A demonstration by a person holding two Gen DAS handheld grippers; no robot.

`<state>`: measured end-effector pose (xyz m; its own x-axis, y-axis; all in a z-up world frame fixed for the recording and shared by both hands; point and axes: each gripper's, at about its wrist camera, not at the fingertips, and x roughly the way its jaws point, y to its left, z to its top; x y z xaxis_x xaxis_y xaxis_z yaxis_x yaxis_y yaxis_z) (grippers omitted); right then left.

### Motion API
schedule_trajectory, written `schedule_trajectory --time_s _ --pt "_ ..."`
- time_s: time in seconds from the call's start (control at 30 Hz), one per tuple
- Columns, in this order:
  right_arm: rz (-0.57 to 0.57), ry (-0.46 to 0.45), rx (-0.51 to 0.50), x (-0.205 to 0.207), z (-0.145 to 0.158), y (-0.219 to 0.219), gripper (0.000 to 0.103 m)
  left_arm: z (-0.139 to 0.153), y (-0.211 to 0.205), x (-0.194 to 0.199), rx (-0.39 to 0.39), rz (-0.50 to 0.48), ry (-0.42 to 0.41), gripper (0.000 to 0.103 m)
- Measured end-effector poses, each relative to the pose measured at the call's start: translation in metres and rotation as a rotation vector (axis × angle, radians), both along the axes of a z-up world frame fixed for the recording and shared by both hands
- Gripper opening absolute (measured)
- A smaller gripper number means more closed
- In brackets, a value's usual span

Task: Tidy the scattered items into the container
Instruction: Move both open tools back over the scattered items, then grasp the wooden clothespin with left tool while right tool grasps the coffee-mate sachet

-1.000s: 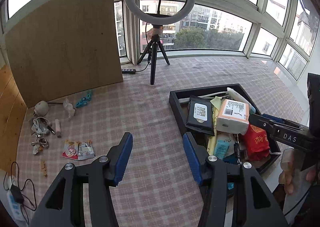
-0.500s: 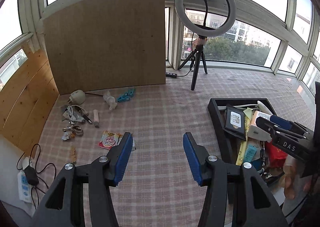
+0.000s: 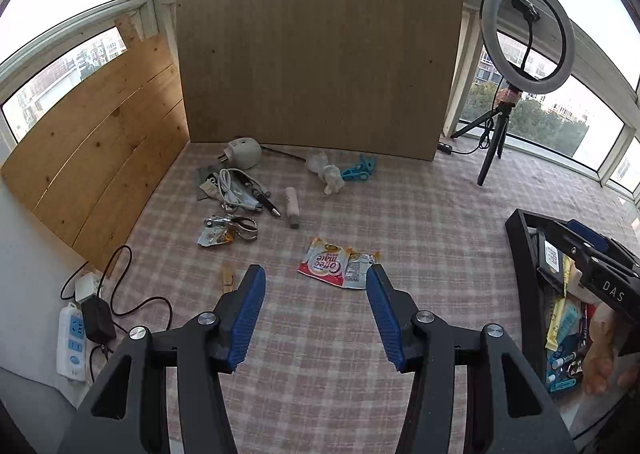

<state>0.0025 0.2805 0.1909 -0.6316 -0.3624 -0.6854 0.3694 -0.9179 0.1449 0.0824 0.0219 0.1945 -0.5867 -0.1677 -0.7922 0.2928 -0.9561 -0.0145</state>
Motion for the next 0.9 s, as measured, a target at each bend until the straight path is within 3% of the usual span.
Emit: schedule_trajectory --time_s 0.1,0.23,0.4,0.57,0.9 --pt "0.032 0.011 -0.011 -0.008 0.000 -0.020 0.061 -0.014 -0.047 -0.001 0.010 0.061 -0.038 0.050" --pt "0.083 -0.053 -0.013 -0.028 -0.007 -0.049 0.061 -0.030 -0.107 -0.002 0.028 0.132 -0.074 0.050" --pt "0.132 -0.114 0.054 -0.050 -0.026 -0.087 0.061 -0.049 -0.161 -0.017 0.128 0.154 -0.105 0.050" --pt "0.159 -0.254 0.048 -0.076 -0.054 -0.117 0.060 -0.068 -0.182 -0.048 0.213 0.124 -0.105 0.050" --pt "0.259 -0.291 0.137 -0.081 -0.098 -0.151 0.060 -0.116 -0.185 -0.069 0.271 0.083 -0.175 0.050"
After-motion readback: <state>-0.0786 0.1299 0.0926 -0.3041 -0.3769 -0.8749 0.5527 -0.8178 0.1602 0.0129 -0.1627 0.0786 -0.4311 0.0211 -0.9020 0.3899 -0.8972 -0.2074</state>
